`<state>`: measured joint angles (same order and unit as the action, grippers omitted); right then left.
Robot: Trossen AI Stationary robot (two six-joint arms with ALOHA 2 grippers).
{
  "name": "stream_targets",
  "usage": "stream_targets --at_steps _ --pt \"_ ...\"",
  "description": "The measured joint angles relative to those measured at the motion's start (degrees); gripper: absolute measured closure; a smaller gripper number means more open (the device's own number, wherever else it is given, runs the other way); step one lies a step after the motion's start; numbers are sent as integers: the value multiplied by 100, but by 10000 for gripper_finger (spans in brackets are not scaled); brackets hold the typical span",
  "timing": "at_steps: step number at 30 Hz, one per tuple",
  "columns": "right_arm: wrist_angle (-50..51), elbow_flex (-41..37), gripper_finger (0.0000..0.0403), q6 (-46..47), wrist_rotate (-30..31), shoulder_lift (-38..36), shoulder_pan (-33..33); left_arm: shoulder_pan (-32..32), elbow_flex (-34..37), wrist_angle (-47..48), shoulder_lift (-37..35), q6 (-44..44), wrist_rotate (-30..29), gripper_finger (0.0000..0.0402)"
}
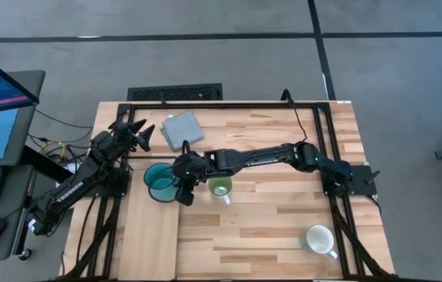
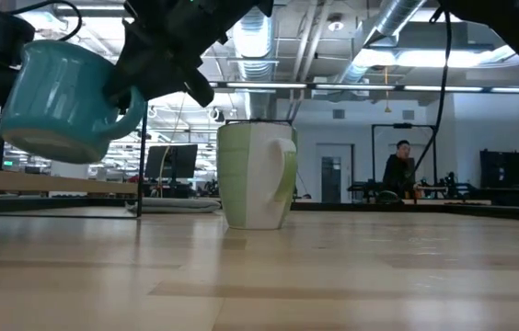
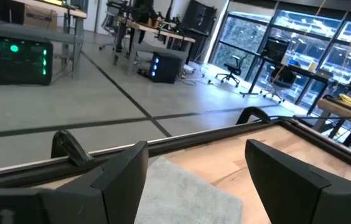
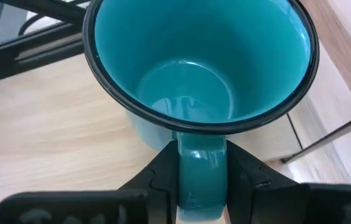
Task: Stack small to large cups/mugs on shelf
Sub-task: Put the top blue mug on the shelf
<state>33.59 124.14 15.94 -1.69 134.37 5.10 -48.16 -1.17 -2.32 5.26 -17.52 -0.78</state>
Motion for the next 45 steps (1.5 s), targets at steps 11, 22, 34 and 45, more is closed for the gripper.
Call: stream_targets --at_steps 11,22,34,45 --pt "-367 0 301 -451 44 9 0 0 -17 233 0 2 -2 140" --pt "-649 7 301 -650 22 202 0 0 -17 252 0 0 -2 140" --pt "-736 -4 301 -788 33 385 7 0 -17 248 -2 0 -13 140" --pt "-791 -4 300 -909 41 385 -74 0 -17 244 -2 130 -105 140"
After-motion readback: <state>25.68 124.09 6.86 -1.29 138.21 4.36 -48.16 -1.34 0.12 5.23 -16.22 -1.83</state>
